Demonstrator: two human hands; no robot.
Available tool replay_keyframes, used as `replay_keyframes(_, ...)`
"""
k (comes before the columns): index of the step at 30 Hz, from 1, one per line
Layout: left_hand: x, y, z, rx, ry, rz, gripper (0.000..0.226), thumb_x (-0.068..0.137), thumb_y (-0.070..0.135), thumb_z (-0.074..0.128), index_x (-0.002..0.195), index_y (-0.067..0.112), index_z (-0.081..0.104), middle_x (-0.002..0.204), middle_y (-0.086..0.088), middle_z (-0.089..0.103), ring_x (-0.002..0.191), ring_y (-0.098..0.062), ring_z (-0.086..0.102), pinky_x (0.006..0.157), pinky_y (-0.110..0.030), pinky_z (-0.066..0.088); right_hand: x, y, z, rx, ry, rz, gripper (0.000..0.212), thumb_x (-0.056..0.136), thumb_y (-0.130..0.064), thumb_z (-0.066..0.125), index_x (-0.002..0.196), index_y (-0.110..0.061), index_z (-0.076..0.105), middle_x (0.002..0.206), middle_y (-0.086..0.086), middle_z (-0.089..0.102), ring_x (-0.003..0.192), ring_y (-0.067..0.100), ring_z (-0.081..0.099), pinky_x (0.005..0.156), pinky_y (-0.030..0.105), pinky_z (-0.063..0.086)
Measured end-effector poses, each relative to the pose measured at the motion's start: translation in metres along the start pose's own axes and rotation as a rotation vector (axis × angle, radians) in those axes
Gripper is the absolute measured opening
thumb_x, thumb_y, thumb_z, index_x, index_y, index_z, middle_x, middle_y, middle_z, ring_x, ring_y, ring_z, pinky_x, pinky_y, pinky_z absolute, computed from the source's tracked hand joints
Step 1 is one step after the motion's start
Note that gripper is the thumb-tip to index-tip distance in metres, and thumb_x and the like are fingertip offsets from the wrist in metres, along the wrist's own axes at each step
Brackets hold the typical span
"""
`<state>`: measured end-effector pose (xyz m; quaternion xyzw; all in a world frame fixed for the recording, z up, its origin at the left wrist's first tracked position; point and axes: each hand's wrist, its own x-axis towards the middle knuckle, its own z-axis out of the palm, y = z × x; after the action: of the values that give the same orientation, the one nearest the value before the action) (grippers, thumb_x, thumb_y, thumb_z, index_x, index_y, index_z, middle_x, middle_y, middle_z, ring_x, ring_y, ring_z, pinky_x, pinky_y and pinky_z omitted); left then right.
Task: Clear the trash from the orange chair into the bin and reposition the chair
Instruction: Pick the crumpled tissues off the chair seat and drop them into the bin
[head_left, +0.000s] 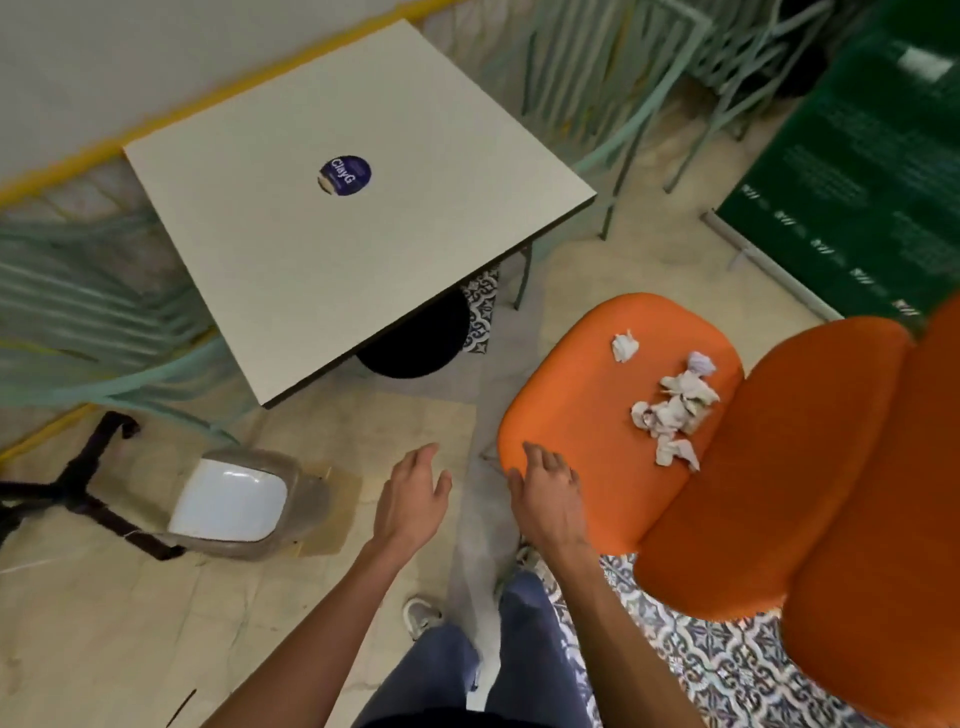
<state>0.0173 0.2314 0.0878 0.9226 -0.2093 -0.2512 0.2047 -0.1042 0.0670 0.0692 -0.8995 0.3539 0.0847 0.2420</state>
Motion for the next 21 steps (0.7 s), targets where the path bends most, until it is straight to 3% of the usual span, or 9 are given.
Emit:
replay_keyframes(10, 0.083, 0.138, 0.078, 0.085, -0.156, 0.165, 0.042, 0.105, 0.031, 0.054, 0.145, 0.020, 0.049, 0.142, -0.006, 0.058, 0.126, -0.027, 0.058, 0.098, -0.043, 0.053, 0.078, 0.121, -0.049, 0.094, 0.078, 0.247, 0.041, 0.106, -0.032, 0.056, 0.144, -0.019, 0.054, 0.139, 0.007, 0.064, 0.130, 0.030, 0.059, 0.103, 0.046, 0.051)
replay_keyframes(18, 0.175, 0.225, 0.141, 0.189, -0.224, 0.312, 0.043, 0.105, 0.026, 0.057, 0.148, 0.026, 0.049, 0.139, -0.003, 0.058, 0.125, -0.025, 0.057, 0.094, -0.035, 0.048, 0.165, 0.210, -0.064, 0.147, 0.174, 0.438, 0.039, 0.101, -0.030, 0.062, 0.138, -0.018, 0.060, 0.131, 0.010, 0.068, 0.116, 0.035, 0.066, 0.089, 0.046, 0.058)
replay_keyframes(21, 0.223, 0.245, 0.169, 0.228, -0.226, 0.384, 0.040, 0.105, 0.025, 0.057, 0.145, 0.025, 0.050, 0.139, -0.001, 0.059, 0.127, -0.025, 0.057, 0.096, -0.040, 0.051, 0.203, 0.249, -0.066, 0.193, 0.204, 0.474, 0.042, 0.099, -0.025, 0.065, 0.140, -0.019, 0.060, 0.136, 0.011, 0.067, 0.122, 0.035, 0.064, 0.096, 0.045, 0.058)
